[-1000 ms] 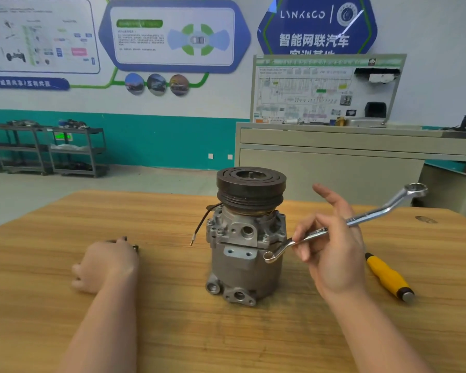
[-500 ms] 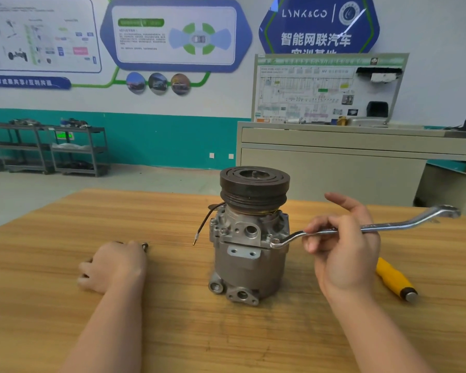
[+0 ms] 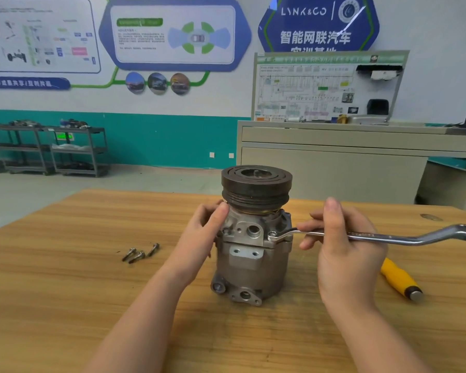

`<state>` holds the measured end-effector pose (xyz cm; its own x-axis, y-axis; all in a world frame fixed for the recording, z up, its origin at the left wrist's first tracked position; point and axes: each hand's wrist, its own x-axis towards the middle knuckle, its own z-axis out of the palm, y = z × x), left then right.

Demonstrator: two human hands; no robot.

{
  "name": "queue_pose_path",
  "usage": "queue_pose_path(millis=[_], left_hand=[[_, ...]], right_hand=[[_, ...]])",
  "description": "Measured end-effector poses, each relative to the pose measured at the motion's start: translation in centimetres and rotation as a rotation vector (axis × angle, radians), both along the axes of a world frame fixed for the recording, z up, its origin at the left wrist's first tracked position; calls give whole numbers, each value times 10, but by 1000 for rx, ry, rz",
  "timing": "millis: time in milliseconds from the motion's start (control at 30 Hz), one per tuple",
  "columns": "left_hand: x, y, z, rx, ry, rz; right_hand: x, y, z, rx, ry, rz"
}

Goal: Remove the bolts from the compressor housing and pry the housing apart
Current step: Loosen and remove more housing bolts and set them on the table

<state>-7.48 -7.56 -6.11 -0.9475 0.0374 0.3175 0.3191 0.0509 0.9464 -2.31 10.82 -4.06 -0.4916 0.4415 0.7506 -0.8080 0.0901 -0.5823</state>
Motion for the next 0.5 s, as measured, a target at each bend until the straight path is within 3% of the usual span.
queue_pose_path(millis=[200,500], left_hand=[[-6,-1,-4,54,-58,-111],[2,11,-7,41,18,-78]], right_hand=[[-6,-2,-6,-4,-26,-149],[-12,-11,12,-457,-164,189]])
